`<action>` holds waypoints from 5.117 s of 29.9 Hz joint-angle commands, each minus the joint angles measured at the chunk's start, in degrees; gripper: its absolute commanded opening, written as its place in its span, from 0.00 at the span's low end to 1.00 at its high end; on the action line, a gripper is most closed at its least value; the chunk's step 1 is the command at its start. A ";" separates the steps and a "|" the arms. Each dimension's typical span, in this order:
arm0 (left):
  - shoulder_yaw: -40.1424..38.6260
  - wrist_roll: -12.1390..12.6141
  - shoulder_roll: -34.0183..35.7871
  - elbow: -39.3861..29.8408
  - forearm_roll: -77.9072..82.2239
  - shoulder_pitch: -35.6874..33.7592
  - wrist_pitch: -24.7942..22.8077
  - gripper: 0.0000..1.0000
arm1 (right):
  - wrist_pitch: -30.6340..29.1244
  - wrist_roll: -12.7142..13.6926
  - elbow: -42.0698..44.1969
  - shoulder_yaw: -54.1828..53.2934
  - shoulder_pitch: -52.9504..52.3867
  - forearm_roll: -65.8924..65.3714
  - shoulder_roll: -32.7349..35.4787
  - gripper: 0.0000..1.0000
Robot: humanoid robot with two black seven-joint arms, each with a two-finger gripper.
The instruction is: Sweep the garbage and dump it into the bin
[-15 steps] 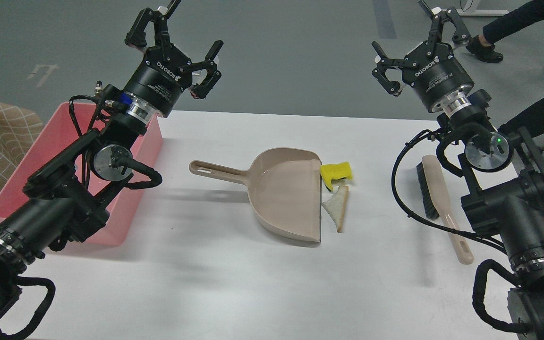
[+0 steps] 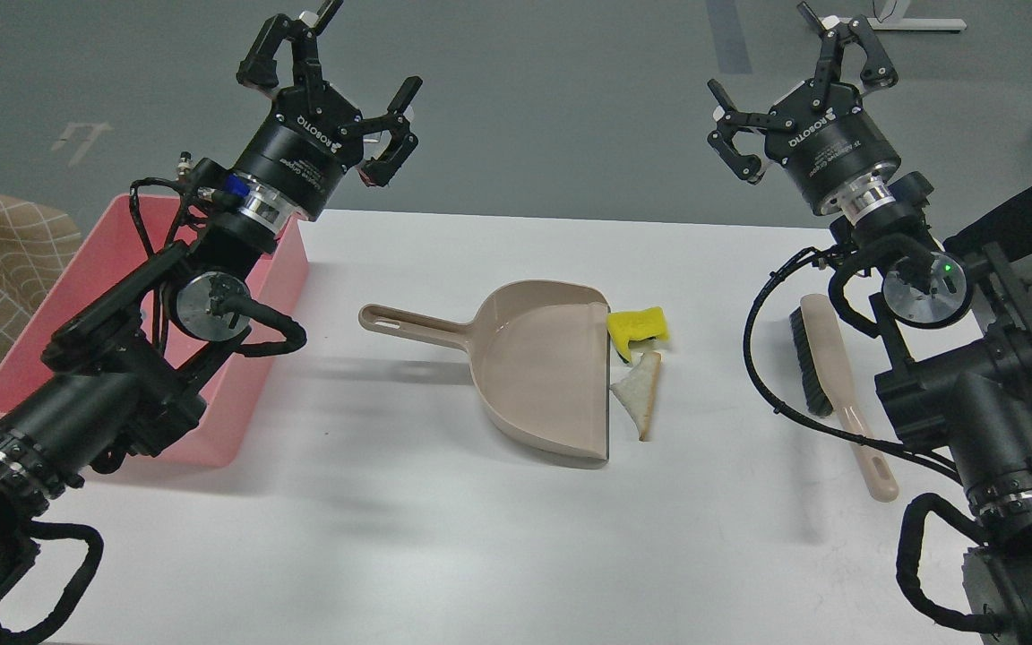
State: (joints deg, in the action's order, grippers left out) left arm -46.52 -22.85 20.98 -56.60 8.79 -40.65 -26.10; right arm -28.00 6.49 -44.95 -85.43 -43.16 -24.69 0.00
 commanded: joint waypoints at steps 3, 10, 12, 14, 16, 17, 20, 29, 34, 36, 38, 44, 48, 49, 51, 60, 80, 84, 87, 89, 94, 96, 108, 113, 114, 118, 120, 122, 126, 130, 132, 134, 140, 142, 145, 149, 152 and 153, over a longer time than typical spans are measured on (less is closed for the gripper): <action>-0.15 -0.09 0.03 -0.09 0.09 -0.22 -0.26 0.98 | 0.00 0.01 -0.22 0.00 0.01 0.00 0.00 1.00; -0.15 -0.09 0.11 -0.09 0.09 -0.14 -0.26 0.98 | 0.00 0.01 -0.31 0.00 0.01 0.00 0.00 1.00; -0.23 -0.09 0.11 -0.09 0.09 -0.13 -0.35 0.98 | 0.00 0.01 -0.31 0.00 0.01 0.00 0.00 1.00; -0.58 -0.18 0.11 -0.09 0.09 -0.22 -0.35 0.98 | 0.00 0.01 -0.31 0.00 0.10 0.00 0.00 1.00; -0.76 -0.18 0.11 -0.09 0.09 -0.31 -0.18 0.98 | 0.00 0.01 -0.31 0.00 0.10 0.00 0.00 1.00; -0.76 -0.26 0.03 0.00 0.18 -0.40 -0.18 0.98 | 0.00 0.01 -0.31 0.00 0.10 0.00 0.00 1.00; -0.76 -0.53 -0.06 0.00 0.44 -0.31 -0.26 0.98 | 0.00 0.01 -0.31 0.00 0.10 0.00 0.00 1.00; -0.85 -0.62 -0.24 0.79 0.53 -0.13 -0.44 0.98 | 0.00 0.01 -0.31 0.09 0.10 0.00 0.00 1.00; -1.11 -0.79 -0.33 0.79 0.62 -0.31 -0.79 0.98 | 0.00 0.01 -0.31 0.00 0.10 0.00 0.00 1.00; -1.11 -0.79 -0.41 0.79 0.53 -0.31 -0.88 0.98 | 0.00 0.01 -0.31 0.09 0.10 0.00 0.00 1.00; -1.20 -0.79 -0.50 0.79 0.53 -0.22 -0.88 0.98 | 0.00 0.01 -0.31 0.09 0.10 0.00 0.00 1.00; -1.11 -0.79 -1.29 0.88 0.53 -0.22 -0.35 0.98 | 0.00 0.01 -0.31 0.09 0.10 0.00 0.00 1.00; -1.11 -0.97 -1.29 0.88 0.53 -0.13 -0.79 0.98 | 0.00 0.01 -0.31 0.09 0.10 0.00 0.00 1.00; -1.11 -0.97 -1.29 0.88 0.70 -0.22 -0.79 0.98 | 0.00 0.01 -0.31 0.09 0.10 0.00 0.00 1.00; -1.11 -1.23 -1.03 0.88 2.11 -0.40 -0.79 0.98 | 0.00 0.01 -0.31 0.09 0.10 0.08 0.00 1.00; -1.11 -5.15 -1.12 1.75 10.11 -0.40 -0.62 0.98 | 0.00 0.01 -0.31 0.00 0.10 0.00 0.00 1.00; 9.07 -3.34 7.93 -19.84 17.93 -0.22 28.99 0.98 | 0.00 0.01 -0.31 0.00 0.10 0.00 0.00 1.00; 11.10 -2.20 11.27 -25.39 18.02 1.27 30.93 0.98 | 0.00 0.01 -0.22 0.09 0.18 0.00 0.00 1.00; 13.12 -2.20 13.90 -29.34 19.86 3.46 36.54 0.98 | 0.00 0.01 -0.31 0.09 0.27 0.00 0.00 1.00; 13.65 -2.20 15.05 -31.98 21.88 5.48 39.88 0.98 | 0.00 0.01 -0.22 0.09 0.27 0.00 0.00 1.00; 13.65 -2.02 16.81 -36.73 27.07 10.93 42.19 0.98 | 0.00 0.01 -0.22 0.09 0.45 0.00 0.00 1.00; 13.65 -2.02 17.60 -39.37 28.74 13.92 43.50 0.98 | 0.00 0.01 -0.22 0.09 0.45 0.00 0.00 1.00; 13.83 -1.93 16.99 -42.10 40.87 26.75 51.94 0.98 | 0.00 0.01 -0.13 0.27 0.98 0.00 0.00 1.00; 15.40 -1.93 15.67 -41.31 42.37 30.18 54.10 0.98 | 0.00 0.01 -0.13 0.27 1.06 0.00 0.00 1.00; 15.84 -1.93 15.50 -41.31 42.63 30.27 54.10 0.98 | 0.00 0.01 -0.13 0.27 1.06 0.00 0.00 1.00; 19.18 -1.93 14.36 -39.74 43.86 30.28 54.10 0.98 | 0.00 0.01 -0.13 0.36 1.06 0.00 0.00 1.00; 20.85 -1.93 13.92 -37.98 43.86 30.19 54.10 0.98 | 0.00 0.01 -0.13 0.36 1.06 0.00 0.00 1.00; 22.26 -1.93 11.99 -35.87 43.86 30.01 54.10 0.98 | 0.00 0.01 -0.13 0.36 1.06 0.00 0.00 1.00; 22.88 -2.02 8.39 -30.35 43.86 29.49 54.10 0.98 | 0.00 0.01 -0.13 0.36 1.15 0.00 0.00 1.00; 22.88 -2.11 4.78 -23.58 43.86 28.00 54.10 0.98 | 0.00 0.01 -0.22 0.36 1.41 0.00 0.00 1.00; 22.88 -2.37 3.46 -20.50 43.86 27.12 54.10 0.98 | 0.00 0.01 -0.22 0.36 1.50 0.00 0.00 1.00; 22.88 -2.46 2.49 -18.38 43.86 25.89 54.10 0.98 | 0.00 0.01 -0.31 0.36 1.50 0.00 0.00 1.00; 22.53 -2.72 0.03 -12.40 43.69 22.99 54.10 0.97 | 0.00 0.01 -0.40 0.44 1.68 0.00 0.00 1.00; 22.53 -2.72 -0.24 -11.96 43.69 22.54 54.10 0.97 | 0.00 0.01 -0.40 0.36 1.94 0.00 0.00 1.00; 22.44 -2.72 -0.32 -10.64 43.69 21.58 54.10 0.97 | 0.00 0.01 -0.40 0.44 2.12 0.00 0.00 1.00; 22.79 -2.64 -1.29 -8.01 43.60 20.09 54.10 0.97 | 0.00 0.01 -0.48 0.36 2.12 0.00 0.00 1.00; 22.62 -2.55 -1.64 -6.07 43.51 19.38 54.10 0.97 | 0.00 0.01 -0.48 0.44 2.12 0.00 0.00 1.00; 22.53 -2.55 -1.64 -5.72 43.51 19.20 54.10 0.97 | 0.00 0.01 -0.48 0.44 2.21 0.00 0.00 1.00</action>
State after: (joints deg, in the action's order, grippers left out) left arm -23.79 -25.49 19.58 -63.90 52.38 -20.79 28.00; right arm -28.00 6.50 -45.44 -85.01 -41.05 -24.70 0.00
